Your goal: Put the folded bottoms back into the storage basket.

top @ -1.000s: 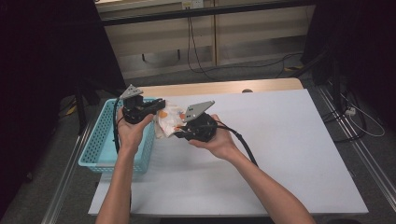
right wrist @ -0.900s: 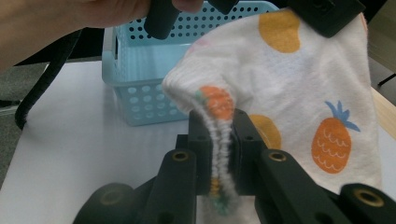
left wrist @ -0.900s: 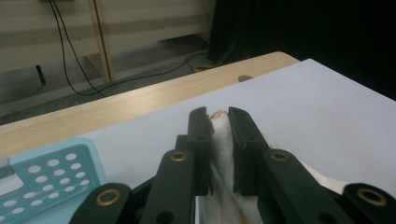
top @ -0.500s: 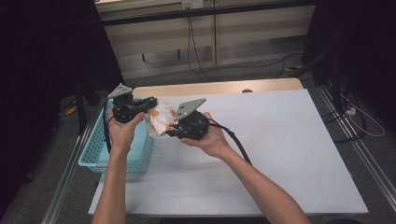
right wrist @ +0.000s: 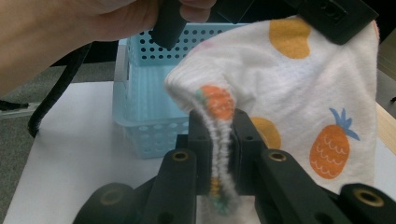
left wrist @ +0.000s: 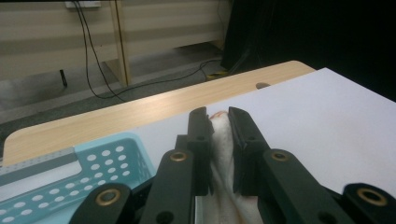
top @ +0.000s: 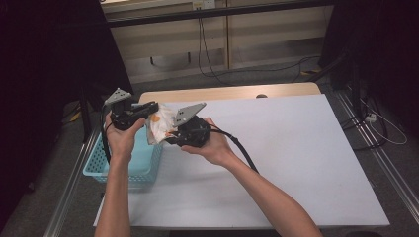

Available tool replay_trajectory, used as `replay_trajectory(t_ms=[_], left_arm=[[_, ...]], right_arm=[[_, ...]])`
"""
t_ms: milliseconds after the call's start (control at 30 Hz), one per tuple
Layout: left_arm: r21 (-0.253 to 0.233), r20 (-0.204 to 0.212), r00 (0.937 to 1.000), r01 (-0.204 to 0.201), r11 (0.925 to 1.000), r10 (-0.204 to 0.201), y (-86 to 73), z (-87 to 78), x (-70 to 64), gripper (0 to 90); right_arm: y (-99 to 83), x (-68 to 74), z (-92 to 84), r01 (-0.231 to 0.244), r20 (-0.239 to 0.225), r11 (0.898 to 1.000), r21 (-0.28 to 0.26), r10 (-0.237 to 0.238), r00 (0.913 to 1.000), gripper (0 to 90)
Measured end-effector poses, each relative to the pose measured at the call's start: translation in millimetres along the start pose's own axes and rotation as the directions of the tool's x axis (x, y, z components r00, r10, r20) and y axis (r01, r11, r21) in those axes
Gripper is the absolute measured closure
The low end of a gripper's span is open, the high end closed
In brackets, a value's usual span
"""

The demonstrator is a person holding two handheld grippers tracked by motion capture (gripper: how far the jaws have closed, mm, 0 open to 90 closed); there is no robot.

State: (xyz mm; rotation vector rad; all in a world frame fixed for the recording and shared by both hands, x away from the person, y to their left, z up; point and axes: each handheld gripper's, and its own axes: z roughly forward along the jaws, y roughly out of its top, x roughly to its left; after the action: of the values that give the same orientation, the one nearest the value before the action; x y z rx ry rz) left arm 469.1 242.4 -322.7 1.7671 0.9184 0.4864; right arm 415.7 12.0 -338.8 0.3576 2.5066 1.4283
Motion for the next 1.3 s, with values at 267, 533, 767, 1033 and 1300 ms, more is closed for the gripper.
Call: replay_trajectory(t_ms=[267, 533, 767, 1033, 1300], left_arm=[[-0.005, -0.015, 0.9999, -0.001, 1.0000, 0.000, 0.4, -8.0, 7.3, 80.1], [0.004, -0.039, 0.9992, 0.003, 1.0000, -0.002, -2.3, -15.5, 14.8, 80.1], [-0.004, -0.061, 0.9980, 0.013, 0.9999, -0.013, -3.9, -24.1, 23.4, 80.1], [-0.013, -0.071, 0.9971, 0.027, 0.9996, -0.028, -6.5, -36.0, 34.7, 80.1], [-0.019, -0.091, 0.9954, 0.029, 0.9994, -0.031, -6.9, -44.3, 39.8, 80.1]], right_arm=[[9.7, 2.1, 7.4, 0.006, -0.010, 1.000, -0.006, -0.006, 0.9999, 81.5], [15.6, 4.7, 17.9, 0.010, -0.021, 1.000, -0.001, -0.010, 0.9997, 81.5], [23.1, 7.1, 28.5, 0.013, -0.031, 1.000, -0.005, -0.013, 0.9994, 81.5], [33.4, 11.1, 42.3, 0.023, -0.048, 1.000, -0.004, -0.023, 0.9986, 81.5], [35.3, 10.3, 52.8, -0.003, -0.065, 1.000, -0.007, 0.002, 0.9979, 81.5]])
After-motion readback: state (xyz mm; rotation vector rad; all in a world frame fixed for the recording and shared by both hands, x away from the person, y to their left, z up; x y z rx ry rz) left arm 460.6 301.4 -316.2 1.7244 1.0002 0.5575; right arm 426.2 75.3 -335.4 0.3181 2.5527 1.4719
